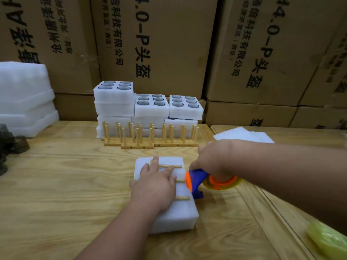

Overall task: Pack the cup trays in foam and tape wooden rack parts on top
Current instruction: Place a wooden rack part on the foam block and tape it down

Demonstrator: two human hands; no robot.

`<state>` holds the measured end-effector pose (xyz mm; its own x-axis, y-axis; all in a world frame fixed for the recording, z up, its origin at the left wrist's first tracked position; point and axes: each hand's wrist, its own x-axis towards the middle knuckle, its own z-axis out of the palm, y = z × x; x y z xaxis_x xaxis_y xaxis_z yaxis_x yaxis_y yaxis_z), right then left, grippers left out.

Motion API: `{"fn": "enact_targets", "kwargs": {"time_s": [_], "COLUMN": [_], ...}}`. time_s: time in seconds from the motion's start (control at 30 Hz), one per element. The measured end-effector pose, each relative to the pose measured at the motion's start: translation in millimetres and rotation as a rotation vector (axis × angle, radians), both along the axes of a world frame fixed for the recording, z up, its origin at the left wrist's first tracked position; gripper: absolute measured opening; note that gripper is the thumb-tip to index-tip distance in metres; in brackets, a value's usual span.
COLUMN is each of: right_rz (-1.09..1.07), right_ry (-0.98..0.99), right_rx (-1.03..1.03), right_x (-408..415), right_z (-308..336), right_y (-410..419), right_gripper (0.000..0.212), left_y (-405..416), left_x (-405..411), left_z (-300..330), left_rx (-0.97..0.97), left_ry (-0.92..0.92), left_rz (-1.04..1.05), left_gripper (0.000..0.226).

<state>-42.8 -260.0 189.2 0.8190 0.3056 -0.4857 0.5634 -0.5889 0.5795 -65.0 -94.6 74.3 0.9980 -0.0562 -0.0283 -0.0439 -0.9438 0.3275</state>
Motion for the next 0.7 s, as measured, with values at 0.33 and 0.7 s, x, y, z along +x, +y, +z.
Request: {"fn": "enact_targets", "kwargs": {"time_s": [0.33, 0.7], "right_rz": [-0.158, -0.425], "right_ry": [0.136, 0.226], "right_rx": [0.108, 0.327], "right_x": [1.9, 1.8], "right_z": [-18.5, -21.2], "right_y": [-20.0, -58.5], "right_gripper": [0.08, 0.086], "left_y": [2.0, 2.7], "left_x": [0.1, -2.9], "left_z": [0.3, 2.4], "left_rx": [-0.008, -0.033], "left_ry": [-0.003, 0.001], "left_rz": [-0.001, -0.005], "left_gripper": [0.049, 0.049]}}
